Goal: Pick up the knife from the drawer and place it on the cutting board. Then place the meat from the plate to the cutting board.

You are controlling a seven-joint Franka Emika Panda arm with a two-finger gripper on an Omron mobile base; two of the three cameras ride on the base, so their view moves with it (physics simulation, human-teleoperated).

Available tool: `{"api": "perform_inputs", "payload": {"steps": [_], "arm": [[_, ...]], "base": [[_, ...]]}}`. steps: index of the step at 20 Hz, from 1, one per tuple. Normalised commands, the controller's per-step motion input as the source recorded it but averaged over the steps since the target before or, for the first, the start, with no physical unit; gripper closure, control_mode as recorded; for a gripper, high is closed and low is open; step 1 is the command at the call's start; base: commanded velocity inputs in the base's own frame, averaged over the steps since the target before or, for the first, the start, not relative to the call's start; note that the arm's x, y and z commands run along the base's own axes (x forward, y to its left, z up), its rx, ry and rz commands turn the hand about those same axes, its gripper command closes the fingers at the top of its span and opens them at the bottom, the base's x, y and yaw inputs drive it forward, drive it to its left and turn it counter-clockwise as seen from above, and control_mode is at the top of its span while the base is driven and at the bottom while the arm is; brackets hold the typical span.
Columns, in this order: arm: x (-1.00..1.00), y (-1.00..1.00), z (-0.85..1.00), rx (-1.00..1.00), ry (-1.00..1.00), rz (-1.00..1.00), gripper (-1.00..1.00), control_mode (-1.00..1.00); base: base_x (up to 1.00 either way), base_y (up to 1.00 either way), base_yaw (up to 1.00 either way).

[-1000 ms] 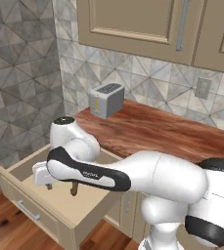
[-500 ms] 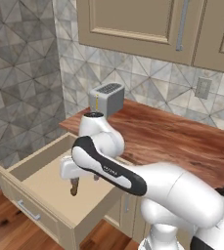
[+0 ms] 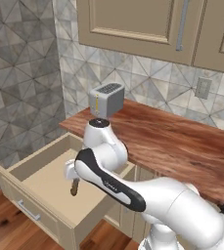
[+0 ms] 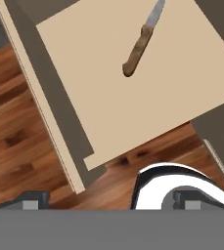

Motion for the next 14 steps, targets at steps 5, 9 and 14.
{"api": "perform_inputs", "payload": {"steps": [5,9,14], "arm": [[0.53,-0.35,0.00,0.01,-0.01,-0.01,-1.00,-1.00],[0.57,-0.34,-0.01,0.01,0.00,-0.03,-1.00,-1.00],[0.49,-0.02,-0.26,0.00,0.01,-0.06,-1.00,-1.00]], "base": [[0.00,0.00,0.00],[0.00,0.00,0.00],[0.00,0.00,0.00]]}}
